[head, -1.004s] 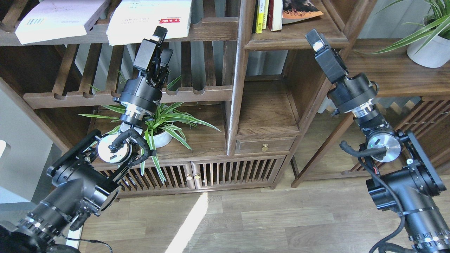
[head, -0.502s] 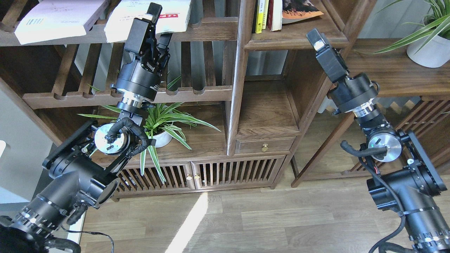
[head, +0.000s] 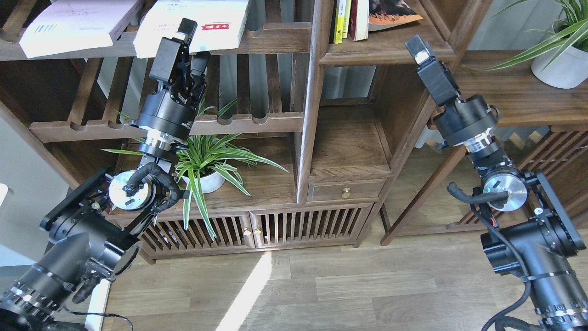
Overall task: Organize books on shelf
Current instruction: 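Raise the left gripper toward the white book on the top shelf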
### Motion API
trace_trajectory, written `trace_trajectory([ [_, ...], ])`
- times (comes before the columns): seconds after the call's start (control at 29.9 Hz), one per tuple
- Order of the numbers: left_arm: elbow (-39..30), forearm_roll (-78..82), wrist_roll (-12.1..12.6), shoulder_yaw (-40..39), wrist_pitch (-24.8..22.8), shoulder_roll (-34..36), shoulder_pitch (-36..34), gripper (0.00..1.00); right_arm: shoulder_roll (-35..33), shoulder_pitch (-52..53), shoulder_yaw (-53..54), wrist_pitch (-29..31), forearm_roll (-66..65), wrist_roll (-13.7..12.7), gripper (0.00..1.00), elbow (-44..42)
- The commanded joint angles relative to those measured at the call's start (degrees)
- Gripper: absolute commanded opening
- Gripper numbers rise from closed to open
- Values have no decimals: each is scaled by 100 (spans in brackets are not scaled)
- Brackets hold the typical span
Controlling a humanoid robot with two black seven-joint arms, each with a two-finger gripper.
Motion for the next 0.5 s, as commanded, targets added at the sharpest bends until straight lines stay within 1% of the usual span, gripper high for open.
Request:
trace_trajectory([
  [0.0,9,-9,-7,-21,0,60,43,98,0,0,-9,0,0,0,98,-1],
  [0.23,44,-253,-7,-179,0,42,17,98,43,0,-18,0,0,0,98,-1],
  [0.47,44,-457,2,-170,0,43,-36,98,44,0,-18,0,0,0,98,-1],
])
